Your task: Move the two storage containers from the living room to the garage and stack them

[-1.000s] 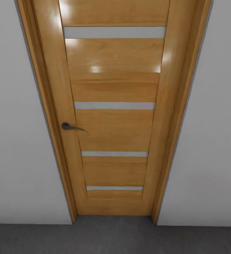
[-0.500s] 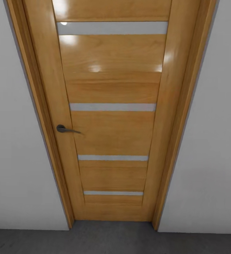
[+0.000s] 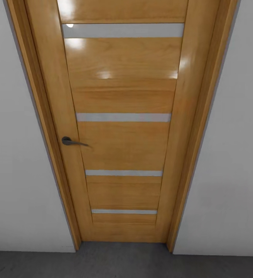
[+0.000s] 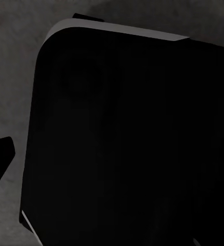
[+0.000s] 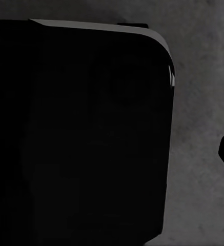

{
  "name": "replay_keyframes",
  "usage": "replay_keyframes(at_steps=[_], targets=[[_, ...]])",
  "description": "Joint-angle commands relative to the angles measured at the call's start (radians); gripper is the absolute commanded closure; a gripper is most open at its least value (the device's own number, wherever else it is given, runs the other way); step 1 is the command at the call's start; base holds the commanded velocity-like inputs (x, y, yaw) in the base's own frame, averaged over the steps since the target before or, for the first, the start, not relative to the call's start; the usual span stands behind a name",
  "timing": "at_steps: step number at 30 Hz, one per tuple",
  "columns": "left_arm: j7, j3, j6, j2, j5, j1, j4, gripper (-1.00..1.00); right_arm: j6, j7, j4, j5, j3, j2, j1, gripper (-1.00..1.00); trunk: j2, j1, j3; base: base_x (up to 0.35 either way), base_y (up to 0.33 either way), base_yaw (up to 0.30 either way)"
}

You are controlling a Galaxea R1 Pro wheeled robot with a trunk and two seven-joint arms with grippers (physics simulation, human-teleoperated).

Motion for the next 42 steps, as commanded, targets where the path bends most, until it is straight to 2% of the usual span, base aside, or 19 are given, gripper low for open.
replay_keyframes(at_steps=[1,27,42], targets=[[0.0,0.0,-0.002,0.0,0.006,0.0,-0.001,-1.0,-0.003,0.0,0.0,0.001,0.001,0.0,0.0,-1.0,0.0,0.0,-0.001,0.0,0.0,0.0],[0.002,0.001,-0.002,0.0,0.007,0.0,-0.001,-1.0,-0.008,0.0,0.0,0.004,-0.002,0.002,0.0,-1.0,0.0,0.0,-0.001,0.132,0.0,0.0],[0.002,0.001,-0.002,0.0,0.007,0.0,-0.001,-1.0,-0.009,0.0,0.0,0.003,-0.002,0.005,0.0,-1.0,0.0,0.0,-0.001,0.049,0.0,0.0]])
